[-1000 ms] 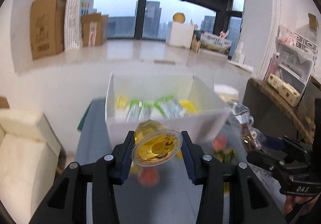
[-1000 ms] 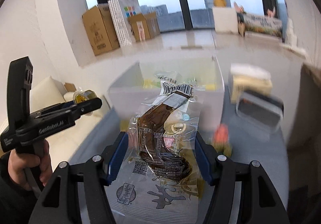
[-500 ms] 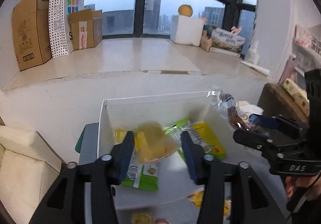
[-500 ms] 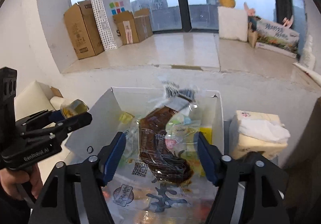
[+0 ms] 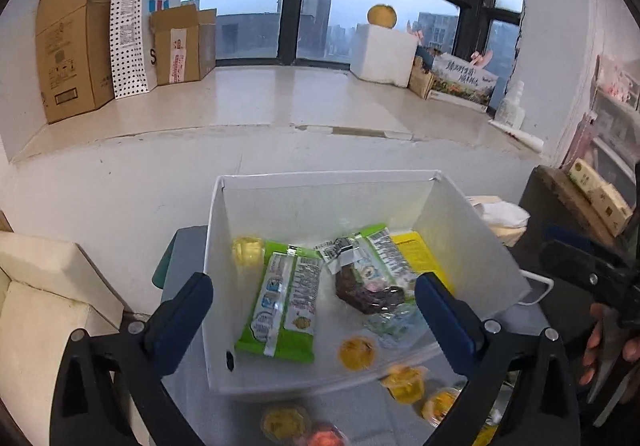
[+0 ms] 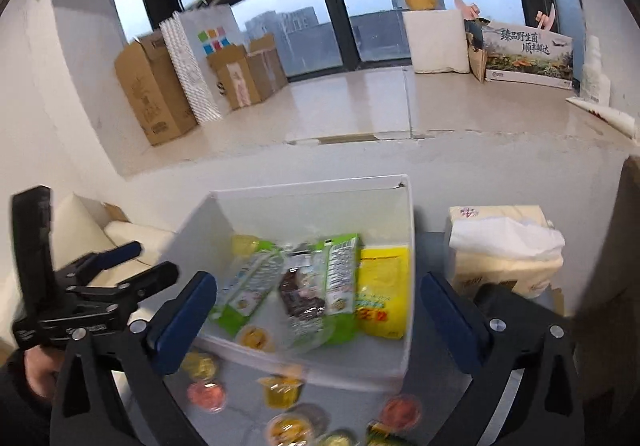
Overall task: Organize snacks
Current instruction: 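Grasp the yellow pouch with the green top with the right tool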
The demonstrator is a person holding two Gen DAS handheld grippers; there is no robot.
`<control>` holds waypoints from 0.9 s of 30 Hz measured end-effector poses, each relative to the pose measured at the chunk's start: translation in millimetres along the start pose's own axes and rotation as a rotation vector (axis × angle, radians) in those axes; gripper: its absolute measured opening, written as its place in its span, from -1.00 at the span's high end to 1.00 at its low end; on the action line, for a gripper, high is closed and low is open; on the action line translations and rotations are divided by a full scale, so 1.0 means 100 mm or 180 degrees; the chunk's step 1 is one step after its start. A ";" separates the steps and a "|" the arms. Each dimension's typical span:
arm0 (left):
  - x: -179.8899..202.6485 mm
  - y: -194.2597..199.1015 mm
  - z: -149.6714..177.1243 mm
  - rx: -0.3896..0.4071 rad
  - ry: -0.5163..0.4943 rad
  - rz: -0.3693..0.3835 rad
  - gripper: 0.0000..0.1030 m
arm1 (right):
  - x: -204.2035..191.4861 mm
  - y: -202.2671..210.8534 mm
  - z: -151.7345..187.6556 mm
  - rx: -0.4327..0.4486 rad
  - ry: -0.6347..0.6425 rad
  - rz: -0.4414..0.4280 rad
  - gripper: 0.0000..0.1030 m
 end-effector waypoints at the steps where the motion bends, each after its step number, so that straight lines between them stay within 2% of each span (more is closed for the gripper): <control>1: 0.02 0.10 0.03 0.0028 0.0017 0.0017 -1.00 | -0.02 0.11 0.05 0.0034 -0.0034 -0.0071 -1.00; 3: 0.06 0.29 0.10 0.0102 0.0039 0.0027 -1.00 | -0.06 0.24 0.16 0.0045 -0.0047 -0.0190 -1.00; 5: 0.15 0.52 0.26 0.0161 -0.0031 -0.0031 -1.00 | -0.12 0.38 0.38 -0.0082 0.0007 -0.0370 -1.00; 7: 0.24 0.78 0.51 0.0251 -0.0036 -0.0006 -1.00 | -0.15 0.50 0.60 -0.0130 0.0058 -0.0349 -1.00; 10: 0.30 1.03 0.89 0.0234 0.0098 0.0144 -1.00 | -0.16 0.69 1.04 -0.0190 0.0046 -0.0355 -1.00; 16: 0.38 1.32 1.63 0.0090 0.0236 0.0191 -1.00 | -0.17 0.86 1.86 -0.0273 0.0022 -0.0019 -1.00; 18: 0.38 1.40 1.81 0.0052 0.0323 0.0266 -1.00 | -0.16 0.85 2.01 -0.0287 0.0007 0.0105 -1.00; 20: 0.36 1.44 1.90 0.0050 0.0345 0.0202 -1.00 | -0.14 0.76 2.11 -0.0403 -0.0077 0.0189 -1.00; 25: 0.28 1.49 2.02 0.0000 0.0394 0.0145 -1.00 | -0.11 0.45 2.14 -0.0540 -0.0153 0.0420 -1.00; 27: 0.24 1.50 2.04 -0.0005 0.0400 0.0126 -1.00 | -0.13 0.33 2.13 -0.0575 -0.0150 0.0418 -1.00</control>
Point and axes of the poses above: each gripper's, at about its wrist camera, not at the fingertips, and y roughly against the way its jaws point, x to its right, z to its underside, the point moved 4 cm from there along -y, roughly the way its jaws point, and after that the axes turned 4 degrees about z, right-handed, at the moved point
